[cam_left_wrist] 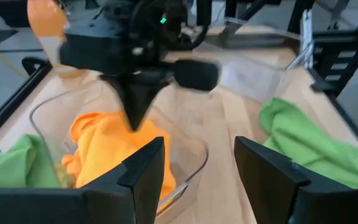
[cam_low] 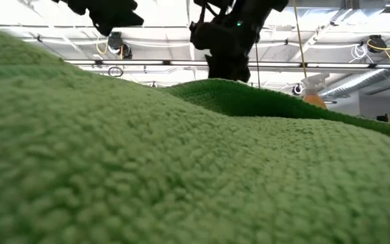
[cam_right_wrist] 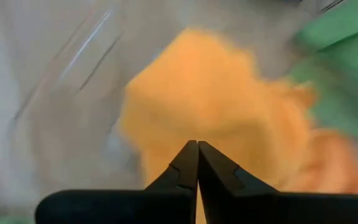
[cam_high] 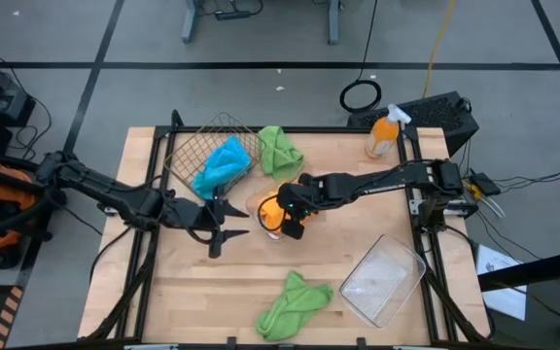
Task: Sort microfiber towel by color & place in baskets
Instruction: Put the yellow towel into the top transparent bin
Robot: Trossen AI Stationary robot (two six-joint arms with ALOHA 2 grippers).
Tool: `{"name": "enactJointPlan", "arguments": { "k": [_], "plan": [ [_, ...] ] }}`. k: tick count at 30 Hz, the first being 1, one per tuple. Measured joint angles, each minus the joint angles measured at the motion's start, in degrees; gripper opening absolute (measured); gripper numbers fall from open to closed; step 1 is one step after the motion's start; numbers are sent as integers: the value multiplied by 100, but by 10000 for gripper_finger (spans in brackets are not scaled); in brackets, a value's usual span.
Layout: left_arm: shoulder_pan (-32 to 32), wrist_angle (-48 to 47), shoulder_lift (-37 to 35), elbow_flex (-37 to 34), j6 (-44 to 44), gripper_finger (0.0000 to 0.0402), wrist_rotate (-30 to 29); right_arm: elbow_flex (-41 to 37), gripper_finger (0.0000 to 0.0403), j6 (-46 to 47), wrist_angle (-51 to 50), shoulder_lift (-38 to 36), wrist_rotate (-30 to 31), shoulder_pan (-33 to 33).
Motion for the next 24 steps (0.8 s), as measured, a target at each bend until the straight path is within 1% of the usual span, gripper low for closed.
{"name": "enactJointPlan", "arguments": {
  "k": [2,3,6,10,12,14,16,20,24],
  "plan": [
    [-18,128,0,0,-1,200,1,0,1,-1,213,1,416,-26],
    [-27,202,0,0,-1,200,1,0,1,-3,309,30,456,-61],
    [-61,328,0,0,-1,200,1,11,1,66,785,280,112,-187],
    [-100,333,4,0,-3,200,1,1,1,209,752,709,63,-285],
    [-116,333,4,0,-2,200,1,-1,1,276,634,917,-82,-346],
    [-116,310,4,0,19,200,1,-2,1,279,765,1132,-269,-386],
    [-116,317,4,0,34,200,3,0,1,283,833,1259,-334,-406],
    [-114,315,4,0,27,200,2,0,0,274,973,1285,-347,-412],
    [-114,318,4,0,11,200,3,-2,0,282,747,1044,-385,-402]
  ]
}}
